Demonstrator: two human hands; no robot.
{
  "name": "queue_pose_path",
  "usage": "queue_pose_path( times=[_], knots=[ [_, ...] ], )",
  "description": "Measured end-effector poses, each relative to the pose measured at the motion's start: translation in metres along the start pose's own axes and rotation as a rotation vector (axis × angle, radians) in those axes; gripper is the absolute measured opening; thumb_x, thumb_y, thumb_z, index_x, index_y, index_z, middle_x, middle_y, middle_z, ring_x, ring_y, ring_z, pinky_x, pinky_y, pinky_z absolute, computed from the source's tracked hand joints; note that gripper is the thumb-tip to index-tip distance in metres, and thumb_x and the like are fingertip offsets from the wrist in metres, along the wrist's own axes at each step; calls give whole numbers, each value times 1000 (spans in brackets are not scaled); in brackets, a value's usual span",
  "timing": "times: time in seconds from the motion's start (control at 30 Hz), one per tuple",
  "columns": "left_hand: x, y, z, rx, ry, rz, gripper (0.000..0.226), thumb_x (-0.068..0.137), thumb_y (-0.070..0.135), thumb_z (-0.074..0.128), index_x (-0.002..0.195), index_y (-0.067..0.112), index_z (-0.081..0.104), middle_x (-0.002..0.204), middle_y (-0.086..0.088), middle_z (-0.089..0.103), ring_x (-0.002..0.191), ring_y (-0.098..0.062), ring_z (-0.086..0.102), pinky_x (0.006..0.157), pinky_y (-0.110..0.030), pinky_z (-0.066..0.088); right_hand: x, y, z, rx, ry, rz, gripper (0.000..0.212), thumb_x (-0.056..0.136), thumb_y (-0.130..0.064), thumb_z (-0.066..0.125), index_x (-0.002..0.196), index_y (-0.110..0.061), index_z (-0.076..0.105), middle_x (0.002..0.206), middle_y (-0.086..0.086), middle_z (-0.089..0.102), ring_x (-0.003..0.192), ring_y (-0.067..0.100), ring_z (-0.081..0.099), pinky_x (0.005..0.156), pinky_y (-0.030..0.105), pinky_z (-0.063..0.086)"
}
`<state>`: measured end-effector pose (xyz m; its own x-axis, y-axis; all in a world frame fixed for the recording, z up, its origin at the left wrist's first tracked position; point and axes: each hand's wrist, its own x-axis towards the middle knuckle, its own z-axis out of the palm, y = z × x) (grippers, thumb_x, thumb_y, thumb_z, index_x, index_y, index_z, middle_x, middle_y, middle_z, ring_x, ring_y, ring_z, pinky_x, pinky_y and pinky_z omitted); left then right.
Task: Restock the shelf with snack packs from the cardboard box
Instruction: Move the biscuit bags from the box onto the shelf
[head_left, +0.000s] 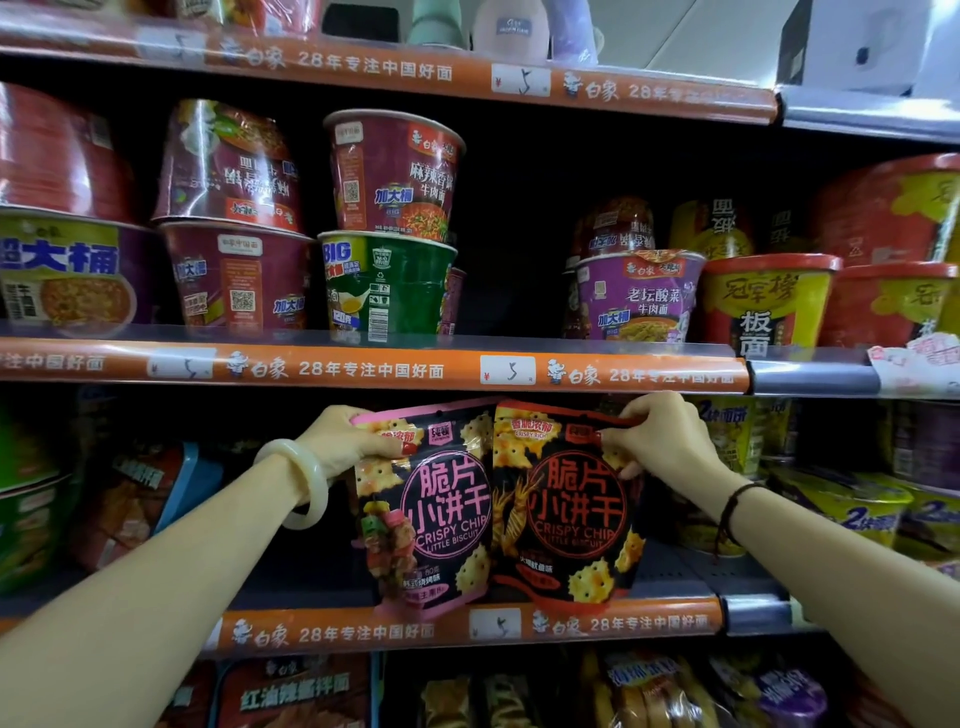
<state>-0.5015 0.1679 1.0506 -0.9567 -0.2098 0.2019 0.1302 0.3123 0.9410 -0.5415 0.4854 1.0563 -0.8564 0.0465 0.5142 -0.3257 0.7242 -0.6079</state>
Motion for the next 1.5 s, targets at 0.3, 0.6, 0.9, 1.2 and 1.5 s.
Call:
queue_pose_path(
  times=[0.3,0.6,0.9,1.2,1.5],
  knots=[
    [1,-14,4,-112,53,-3,37,73,9,77,102,-10,63,94,-25,70,87,-37,68,95,-51,49,2,9,-6,493,-159,199,28,86,-2,66,110,-2,51,82,18,70,51,16,70,42,21,53],
    [0,-27,15,-176,-7,9,18,74,2,74,90,4,65,90,-15,70,81,-27,67,82,-38,51,-5,33,17,689,-178,343,47,84,-20,71,121,1,51,107,16,68,56,21,71,42,23,50],
    [-2,-49,19,-181,-50,-108,68,63,57,75,114,14,63,113,-10,69,106,-29,65,97,-48,48,-21,50,43,605,-278,368,65,84,-37,67,132,-2,41,117,20,62,56,25,71,44,26,54],
    [-4,-53,32,51,-93,-44,22,79,8,72,98,2,64,96,-15,73,90,-29,69,83,-41,54,-21,51,42,571,-366,324,53,80,-21,74,123,-3,48,103,16,69,57,25,70,47,26,56],
    [-8,-54,46,268,-32,-209,49,76,48,70,98,6,58,95,-7,65,88,-22,61,85,-44,50,-27,52,46,477,-440,343,40,79,-22,75,111,-12,54,103,16,68,61,27,73,48,28,58]
  ],
)
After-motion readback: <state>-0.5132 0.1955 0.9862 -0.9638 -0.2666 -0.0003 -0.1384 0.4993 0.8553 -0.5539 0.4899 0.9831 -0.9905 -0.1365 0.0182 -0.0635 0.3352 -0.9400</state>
